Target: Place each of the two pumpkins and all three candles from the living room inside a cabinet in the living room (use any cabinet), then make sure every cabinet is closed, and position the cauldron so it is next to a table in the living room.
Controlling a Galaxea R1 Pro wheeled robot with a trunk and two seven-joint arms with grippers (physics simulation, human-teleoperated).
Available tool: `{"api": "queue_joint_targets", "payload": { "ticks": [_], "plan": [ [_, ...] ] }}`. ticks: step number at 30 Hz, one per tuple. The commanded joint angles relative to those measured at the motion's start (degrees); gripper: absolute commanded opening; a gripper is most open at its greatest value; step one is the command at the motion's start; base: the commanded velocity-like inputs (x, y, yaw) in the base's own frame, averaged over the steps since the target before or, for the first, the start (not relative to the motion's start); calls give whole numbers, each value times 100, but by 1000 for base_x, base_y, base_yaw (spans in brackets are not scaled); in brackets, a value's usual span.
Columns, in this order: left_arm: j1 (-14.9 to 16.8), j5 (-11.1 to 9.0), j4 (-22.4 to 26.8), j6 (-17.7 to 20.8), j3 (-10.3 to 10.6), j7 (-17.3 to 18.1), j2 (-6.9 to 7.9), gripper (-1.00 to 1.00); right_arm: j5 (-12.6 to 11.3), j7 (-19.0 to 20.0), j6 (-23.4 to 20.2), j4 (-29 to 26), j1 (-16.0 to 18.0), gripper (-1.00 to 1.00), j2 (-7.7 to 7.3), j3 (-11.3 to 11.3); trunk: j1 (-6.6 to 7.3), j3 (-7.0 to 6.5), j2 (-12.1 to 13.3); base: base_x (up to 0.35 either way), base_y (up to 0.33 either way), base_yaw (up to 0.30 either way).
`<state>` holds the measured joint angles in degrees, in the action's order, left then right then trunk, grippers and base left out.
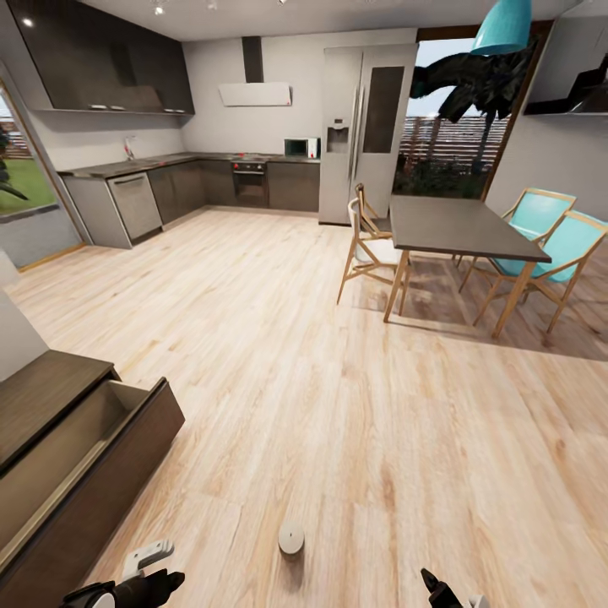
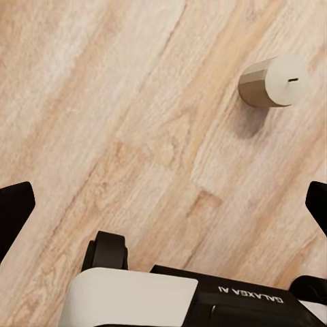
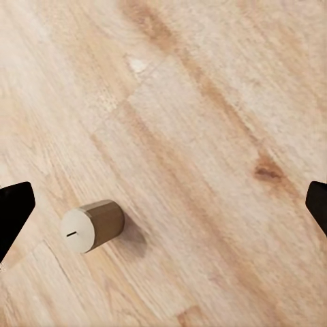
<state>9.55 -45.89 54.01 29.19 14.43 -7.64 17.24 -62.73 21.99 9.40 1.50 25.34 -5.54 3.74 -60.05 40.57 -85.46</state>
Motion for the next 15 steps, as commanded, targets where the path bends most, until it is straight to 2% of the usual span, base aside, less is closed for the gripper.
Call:
{"api": "queue_joint_targets", "payload": {
  "ticks": [1,15],
  "plan": [
    [3,-61,10,8,23,-53,7,100,-46,34,18,17,6,100,0,39,0,-5,-3,0,0,0],
    [3,-61,11,8,24,-53,7,100,-43,34,18,17,6,100,0,39,0,-138,-3,0,-1,0]
  ]
}}
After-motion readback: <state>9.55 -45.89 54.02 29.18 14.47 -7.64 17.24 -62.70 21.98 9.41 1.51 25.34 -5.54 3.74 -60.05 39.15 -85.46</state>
